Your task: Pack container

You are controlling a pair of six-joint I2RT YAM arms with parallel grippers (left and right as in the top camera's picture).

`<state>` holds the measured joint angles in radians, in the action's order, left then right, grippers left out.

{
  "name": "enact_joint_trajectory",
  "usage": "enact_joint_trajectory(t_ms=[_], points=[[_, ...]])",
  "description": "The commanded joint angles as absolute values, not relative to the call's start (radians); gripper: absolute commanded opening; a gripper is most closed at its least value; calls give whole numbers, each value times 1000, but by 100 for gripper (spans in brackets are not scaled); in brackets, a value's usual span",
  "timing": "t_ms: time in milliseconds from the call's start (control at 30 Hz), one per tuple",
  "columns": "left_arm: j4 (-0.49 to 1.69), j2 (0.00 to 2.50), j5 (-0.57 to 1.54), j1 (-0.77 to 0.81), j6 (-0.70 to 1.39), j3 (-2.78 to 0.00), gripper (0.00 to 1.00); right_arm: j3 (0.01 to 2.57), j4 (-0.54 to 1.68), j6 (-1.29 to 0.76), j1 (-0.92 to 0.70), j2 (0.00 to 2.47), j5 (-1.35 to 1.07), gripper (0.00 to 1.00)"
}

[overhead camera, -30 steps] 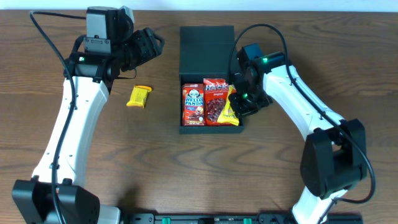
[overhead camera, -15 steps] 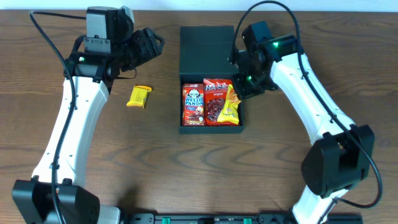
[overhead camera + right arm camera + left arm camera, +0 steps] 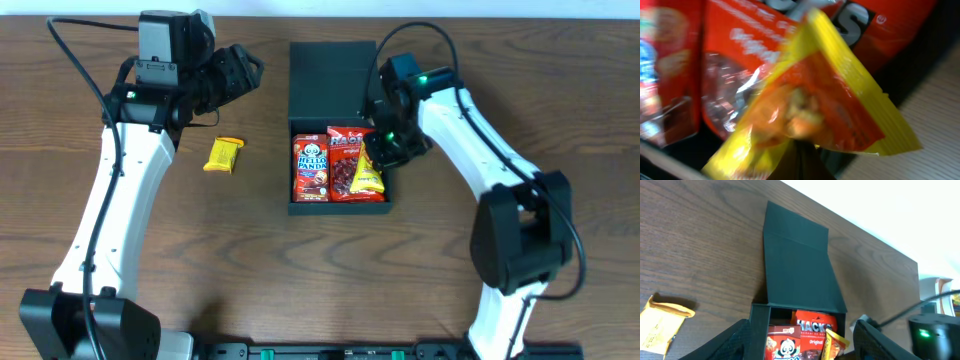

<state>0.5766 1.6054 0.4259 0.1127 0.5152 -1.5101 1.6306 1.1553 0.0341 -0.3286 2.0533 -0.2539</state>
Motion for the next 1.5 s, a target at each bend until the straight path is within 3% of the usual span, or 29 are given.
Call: enact_joint_trajectory(t_ms=[0,433,867,1467], points=[[575,1595,408,110,493,-1504,66,1622,1136,38,-334,2077,-240,2],[575,1595,400,110,493,-1503,67,1654,1090,38,-334,2079,-198,2],[579,1595,384,110,492,-1504,67,1937,1251,42,-334,2070,-162,2],[606,1595,356,110,474,-1503,67,1816,1103,61,-380,2104,-188,2]])
